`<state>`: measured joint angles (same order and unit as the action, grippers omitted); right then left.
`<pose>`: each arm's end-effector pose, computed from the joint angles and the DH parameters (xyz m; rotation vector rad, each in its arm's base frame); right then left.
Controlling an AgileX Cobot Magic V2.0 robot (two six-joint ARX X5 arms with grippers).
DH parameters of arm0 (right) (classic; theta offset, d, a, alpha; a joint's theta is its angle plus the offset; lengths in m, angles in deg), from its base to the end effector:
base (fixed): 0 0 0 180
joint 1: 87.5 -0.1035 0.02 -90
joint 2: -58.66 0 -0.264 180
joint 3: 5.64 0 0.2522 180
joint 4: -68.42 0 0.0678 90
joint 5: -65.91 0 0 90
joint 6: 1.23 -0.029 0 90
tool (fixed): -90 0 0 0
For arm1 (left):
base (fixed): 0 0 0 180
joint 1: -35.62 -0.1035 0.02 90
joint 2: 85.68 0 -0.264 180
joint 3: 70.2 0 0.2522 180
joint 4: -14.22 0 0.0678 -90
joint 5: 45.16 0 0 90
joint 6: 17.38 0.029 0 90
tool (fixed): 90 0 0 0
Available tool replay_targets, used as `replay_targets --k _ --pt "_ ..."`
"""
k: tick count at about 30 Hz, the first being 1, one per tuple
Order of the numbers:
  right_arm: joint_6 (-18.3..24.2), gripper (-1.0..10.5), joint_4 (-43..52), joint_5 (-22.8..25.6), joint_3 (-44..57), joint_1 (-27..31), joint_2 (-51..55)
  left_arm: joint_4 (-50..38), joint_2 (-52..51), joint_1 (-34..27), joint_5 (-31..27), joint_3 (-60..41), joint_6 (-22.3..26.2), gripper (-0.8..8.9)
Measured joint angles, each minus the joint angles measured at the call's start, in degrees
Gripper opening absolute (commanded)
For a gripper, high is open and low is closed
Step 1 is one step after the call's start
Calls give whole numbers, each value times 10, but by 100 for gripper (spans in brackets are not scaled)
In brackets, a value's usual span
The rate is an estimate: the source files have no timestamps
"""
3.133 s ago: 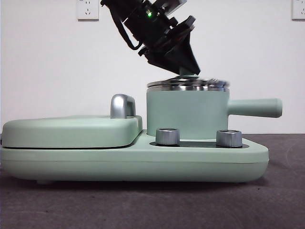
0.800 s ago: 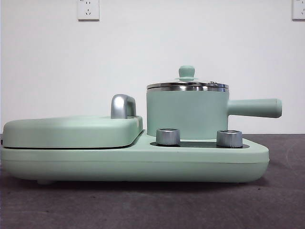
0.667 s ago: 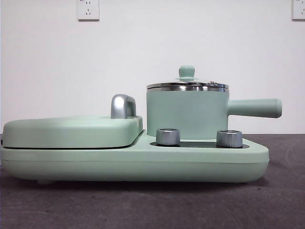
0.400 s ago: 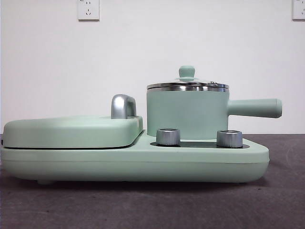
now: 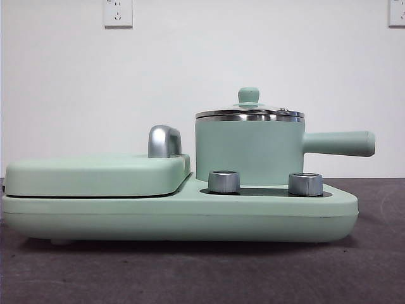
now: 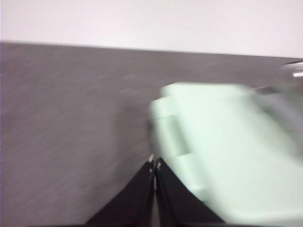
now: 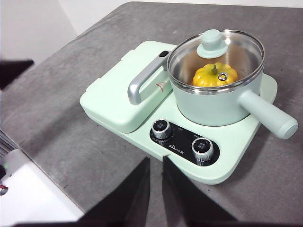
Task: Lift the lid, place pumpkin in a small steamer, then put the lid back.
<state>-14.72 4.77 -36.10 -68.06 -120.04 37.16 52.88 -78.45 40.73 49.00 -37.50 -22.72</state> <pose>0.0420 0.0339 0.3283 0.1481 0.4880 0.7153 0.0795 -0.0092 0.2231 -0.0907 0.2378 -0.1502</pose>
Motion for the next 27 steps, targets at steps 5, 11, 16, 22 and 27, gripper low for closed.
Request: replay_targets --k 5,11,16,22,27 --pt "0 39 0 0 0 0 0 -54 -50 -54 -8 -103 2 6" --pt "0 39 0 0 0 0 0 -111 -62 -54 -8 -156 24 6" --pt "0 39 0 0 0 0 0 -147 -70 -54 -9 -171 28 6" --pt "0 38 0 0 0 0 0 -147 -70 -54 -9 -171 28 6" --pt "0 38 0 0 0 0 0 -147 -70 -54 -9 -171 28 6"
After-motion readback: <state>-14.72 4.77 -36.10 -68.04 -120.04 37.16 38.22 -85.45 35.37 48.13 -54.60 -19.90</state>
